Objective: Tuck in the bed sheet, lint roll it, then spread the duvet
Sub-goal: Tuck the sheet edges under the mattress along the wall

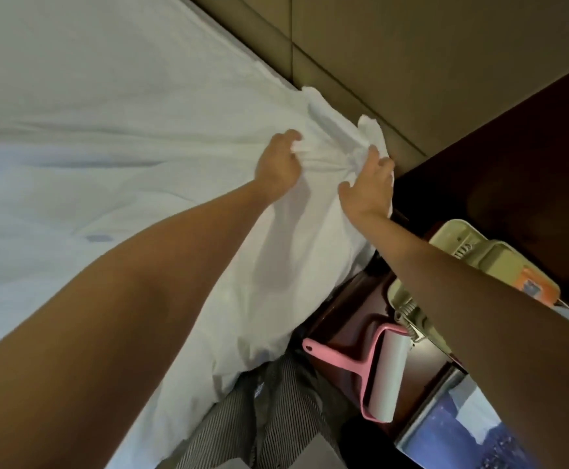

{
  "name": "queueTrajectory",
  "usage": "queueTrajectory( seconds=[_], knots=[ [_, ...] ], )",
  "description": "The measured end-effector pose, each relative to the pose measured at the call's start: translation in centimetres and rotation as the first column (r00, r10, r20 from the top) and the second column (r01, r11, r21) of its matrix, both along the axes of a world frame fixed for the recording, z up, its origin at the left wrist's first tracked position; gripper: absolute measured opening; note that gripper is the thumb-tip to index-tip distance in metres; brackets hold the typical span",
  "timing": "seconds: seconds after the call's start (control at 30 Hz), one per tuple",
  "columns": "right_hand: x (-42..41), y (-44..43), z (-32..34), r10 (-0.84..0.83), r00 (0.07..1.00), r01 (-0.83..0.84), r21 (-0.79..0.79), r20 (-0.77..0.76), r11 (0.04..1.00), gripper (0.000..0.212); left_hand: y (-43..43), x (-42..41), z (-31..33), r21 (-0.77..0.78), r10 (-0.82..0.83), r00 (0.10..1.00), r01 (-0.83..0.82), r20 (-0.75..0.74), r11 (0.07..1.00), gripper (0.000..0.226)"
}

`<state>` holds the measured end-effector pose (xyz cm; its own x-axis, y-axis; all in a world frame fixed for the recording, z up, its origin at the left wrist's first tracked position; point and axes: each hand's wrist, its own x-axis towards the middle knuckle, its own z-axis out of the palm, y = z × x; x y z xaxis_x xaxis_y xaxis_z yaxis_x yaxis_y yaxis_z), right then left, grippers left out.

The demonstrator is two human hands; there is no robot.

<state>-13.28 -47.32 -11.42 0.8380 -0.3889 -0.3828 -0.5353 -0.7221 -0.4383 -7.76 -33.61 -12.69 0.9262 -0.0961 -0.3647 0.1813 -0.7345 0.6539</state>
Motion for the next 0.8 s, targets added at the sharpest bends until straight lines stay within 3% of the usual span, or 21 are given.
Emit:
queueTrajectory(
  seconds=[0.07,0.13,0.23,0.3,0.33,0.4,0.47,0.53,0.63,0.73,0.8],
  knots=[
    [0.9,1.9,0.1,0.136,0.991,-0.136,-0.075,0.000,0.988,0.071,3.7,0.9,0.1,0.226,0.009,1.000,-0.015,0.024,0.974,0.049],
    [1.9,3.6,0.0,0.271,0.963,-0.266,-0.146,0.015,0.953,0.077,7.0,2.2,0.3,0.415,-0.018,0.998,0.039,-0.054,0.909,0.063],
    [3.0,4.9,-0.9,0.492,0.871,-0.484,-0.166,0.005,0.859,0.079,11.0,4.2,-0.3,0.523,-0.070,0.972,0.179,-0.222,0.834,0.101],
    [3.4,5.4,-1.7,0.527,0.848,-0.529,-0.078,-0.048,0.845,0.085,12.8,5.1,-1.4,0.506,-0.064,0.942,0.233,-0.328,0.831,0.114],
    [3.4,5.6,-2.0,0.512,0.854,-0.515,-0.007,-0.092,0.857,0.090,13.1,5.1,-1.9,0.514,-0.057,0.936,0.241,-0.348,0.823,0.107],
    [3.3,5.8,-2.9,0.440,0.875,-0.399,0.215,-0.201,0.891,0.100,13.2,4.2,-3.1,0.581,-0.087,0.941,0.274,-0.328,0.767,0.067],
    [2.8,5.9,-3.6,0.377,0.880,-0.225,0.446,-0.290,0.866,0.107,12.8,2.6,-3.6,0.629,-0.093,0.976,0.198,-0.196,0.752,0.032],
    [2.5,6.4,-4.1,0.370,0.883,-0.199,0.484,-0.288,0.852,0.110,12.8,2.5,-2.9,0.540,0.028,0.999,-0.011,-0.023,0.842,0.030],
    [2.9,7.9,-3.2,0.261,0.948,-0.164,0.428,-0.180,0.889,0.116,11.8,6.8,-0.2,0.203,0.230,0.957,-0.265,0.178,0.943,0.044],
    [5.4,8.3,-2.4,0.104,0.992,-0.060,0.460,-0.070,0.886,0.122,8.3,11.9,4.2,-0.172,0.234,0.925,-0.190,0.298,0.967,0.028],
    [8.2,7.7,-2.0,0.048,0.993,0.009,0.474,-0.109,0.880,0.099,5.9,13.9,5.7,-0.246,0.148,0.930,-0.065,0.337,0.967,0.017]
  ],
)
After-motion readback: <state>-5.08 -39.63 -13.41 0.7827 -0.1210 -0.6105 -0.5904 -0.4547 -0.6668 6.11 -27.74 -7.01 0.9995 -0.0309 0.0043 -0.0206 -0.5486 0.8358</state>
